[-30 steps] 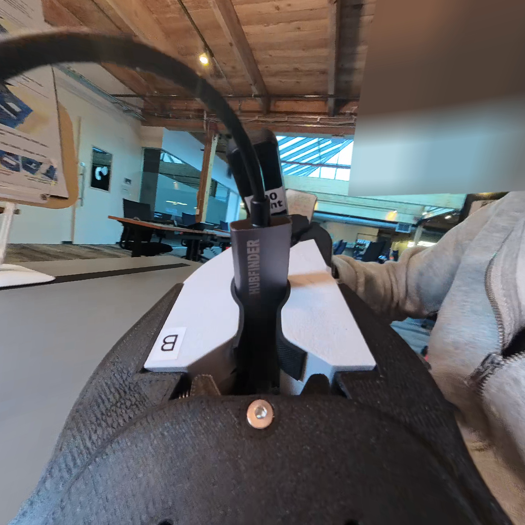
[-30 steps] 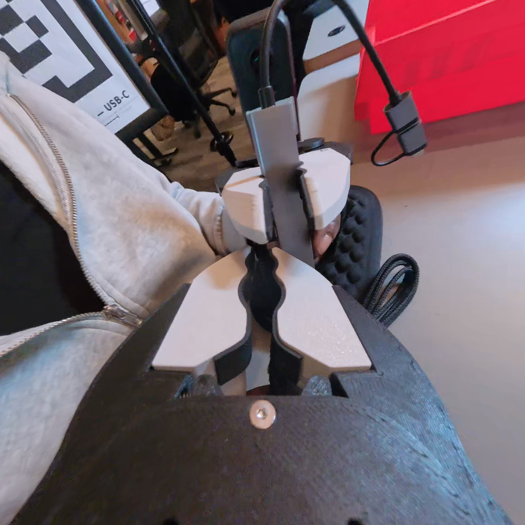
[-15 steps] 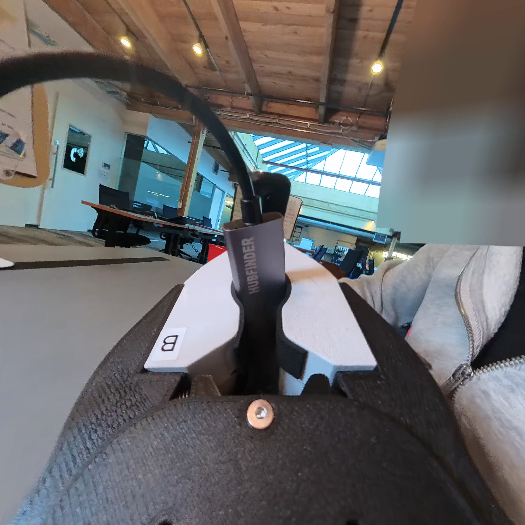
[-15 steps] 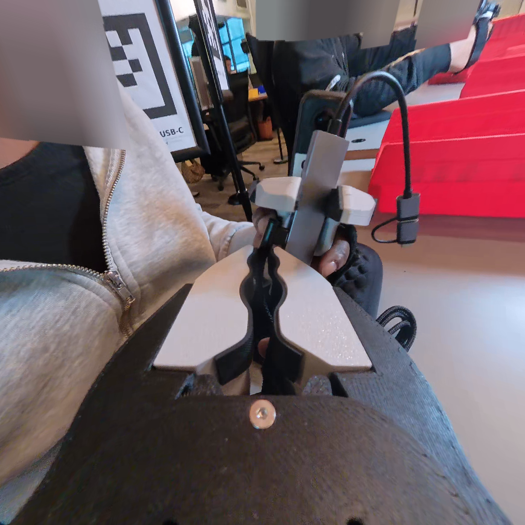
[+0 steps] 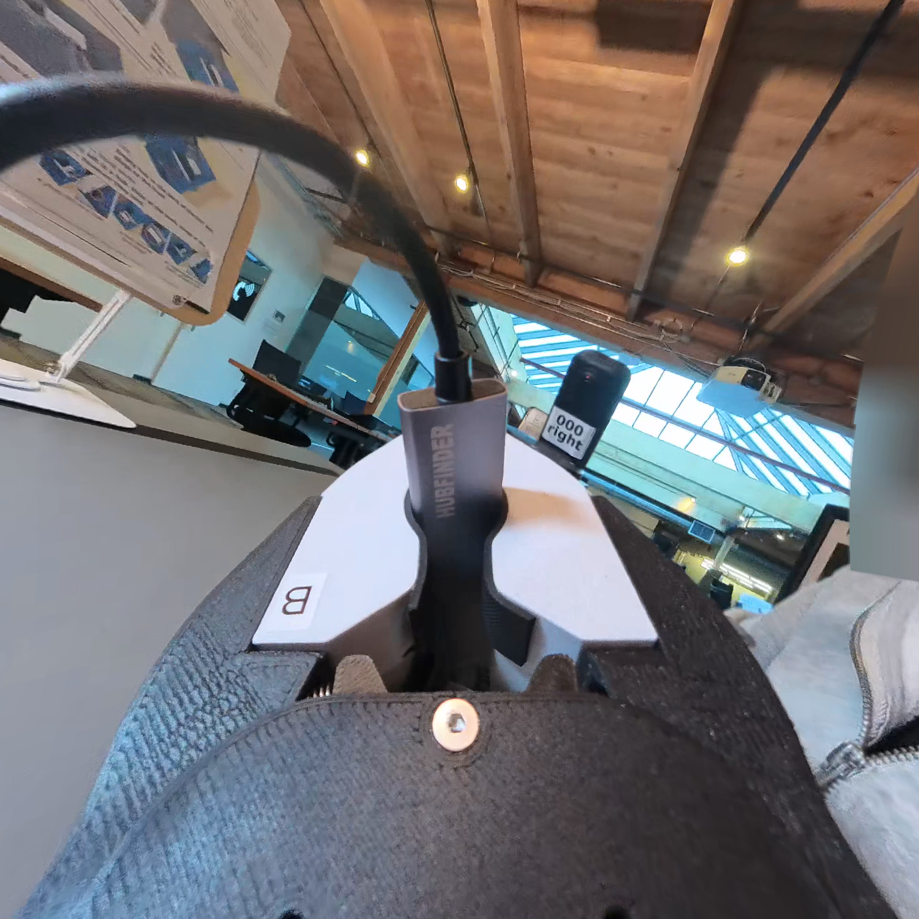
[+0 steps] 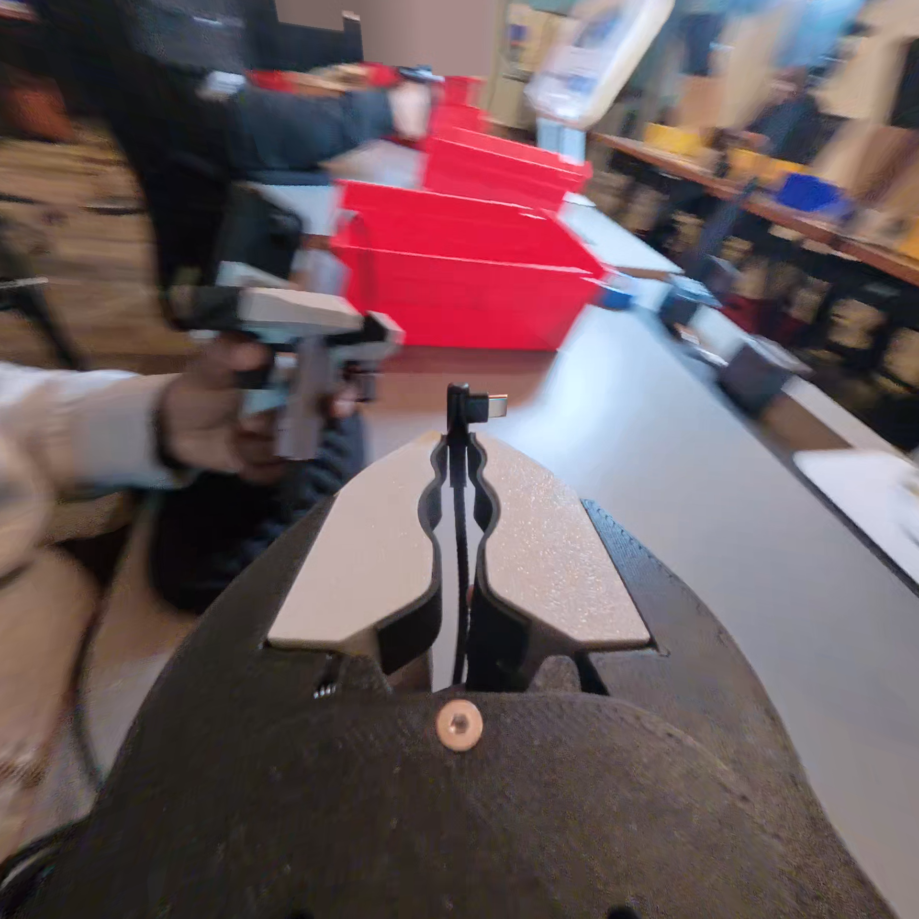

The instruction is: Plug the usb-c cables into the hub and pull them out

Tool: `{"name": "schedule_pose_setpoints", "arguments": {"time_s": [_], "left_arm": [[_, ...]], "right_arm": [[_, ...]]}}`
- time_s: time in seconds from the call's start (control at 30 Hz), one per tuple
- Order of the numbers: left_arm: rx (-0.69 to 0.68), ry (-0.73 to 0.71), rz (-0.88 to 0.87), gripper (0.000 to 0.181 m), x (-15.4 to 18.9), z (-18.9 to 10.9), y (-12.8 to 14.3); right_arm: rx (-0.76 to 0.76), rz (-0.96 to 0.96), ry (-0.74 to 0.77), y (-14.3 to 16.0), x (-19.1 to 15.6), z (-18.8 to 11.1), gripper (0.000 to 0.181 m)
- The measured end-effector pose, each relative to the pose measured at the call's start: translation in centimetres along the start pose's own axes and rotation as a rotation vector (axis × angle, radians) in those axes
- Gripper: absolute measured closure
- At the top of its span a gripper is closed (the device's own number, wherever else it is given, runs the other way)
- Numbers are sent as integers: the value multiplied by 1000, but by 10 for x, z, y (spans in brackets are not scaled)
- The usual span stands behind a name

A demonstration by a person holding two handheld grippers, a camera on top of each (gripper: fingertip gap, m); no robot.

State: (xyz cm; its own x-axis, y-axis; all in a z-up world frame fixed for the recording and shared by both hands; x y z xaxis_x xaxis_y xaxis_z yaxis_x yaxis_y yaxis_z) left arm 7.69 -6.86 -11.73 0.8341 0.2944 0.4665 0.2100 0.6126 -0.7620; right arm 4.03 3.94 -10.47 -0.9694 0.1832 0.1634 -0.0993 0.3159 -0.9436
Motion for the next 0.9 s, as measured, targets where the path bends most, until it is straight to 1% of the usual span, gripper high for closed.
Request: {"name": "schedule_pose_setpoints", "arguments": {"time_s": [0.07, 0.13, 0.2, 0.23, 0.27, 0.3, 0.4, 0.47, 0.5, 0.6, 0.63, 0.67, 0.73, 0.8, 0.83, 0.9], "left_arm": [[-12, -1, 3, 165, 0, 1, 1], [-23, -8, 17, 165, 1, 2, 3], [-20, -1, 21, 165, 2, 2, 3], [-19, 4, 19, 165, 2, 2, 2], [-20, 8, 19, 165, 3, 2, 2], [-20, 9, 23, 165, 3, 2, 2], [-18, -2, 36, 165, 3, 2, 3], [-14, -6, 30, 165, 3, 2, 2], [-12, -9, 26, 165, 2, 1, 2], [-7, -13, 21, 165, 1, 1, 1], [-9, -14, 25, 165, 1, 1, 2], [-12, -16, 30, 165, 2, 2, 2], [-19, -22, 42, 165, 2, 2, 3], [-17, -30, 45, 164, 2, 2, 3], [-14, -33, 44, 165, 1, 2, 2], [-5, -34, 47, 165, 1, 2, 2]], "right_arm": [[-87, 32, 209, 17, 22, -4, 174], [-183, 65, 368, 41, 37, -4, 174], [-231, 133, 384, 64, 36, 4, 174], [-283, 157, 378, 71, 36, 7, 167], [-327, 147, 393, 73, 37, 7, 153], [-333, 126, 415, 71, 40, 6, 145], [-207, 121, 467, 52, 45, -4, 120], [-68, 106, 490, 34, 46, -12, 104], [20, 87, 500, 24, 44, -16, 103], [272, 61, 467, 1, 33, -27, 106], [325, 61, 428, -4, 26, -28, 108], [347, 53, 384, -9, 17, -28, 110], [316, 14, 307, -19, -2, -24, 115], [259, -76, 192, -26, -31, -10, 120], [221, -114, 142, -26, -44, -1, 122], [152, -165, 125, -19, -61, 20, 123]]}}
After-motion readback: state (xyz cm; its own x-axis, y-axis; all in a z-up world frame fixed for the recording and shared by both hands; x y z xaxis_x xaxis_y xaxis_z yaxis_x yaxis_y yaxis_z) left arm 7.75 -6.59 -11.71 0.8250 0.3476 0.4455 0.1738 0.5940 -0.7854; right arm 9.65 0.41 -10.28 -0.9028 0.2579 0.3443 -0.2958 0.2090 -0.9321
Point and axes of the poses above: each gripper's, where its closed fingertips meet, z out along the fingers, y out of its underside, x = y × z across the jaws, the point moved 4 cm from there along -z, back along the fingers, and after that the axes turned 4 degrees about -x, right-handed, at the moved point
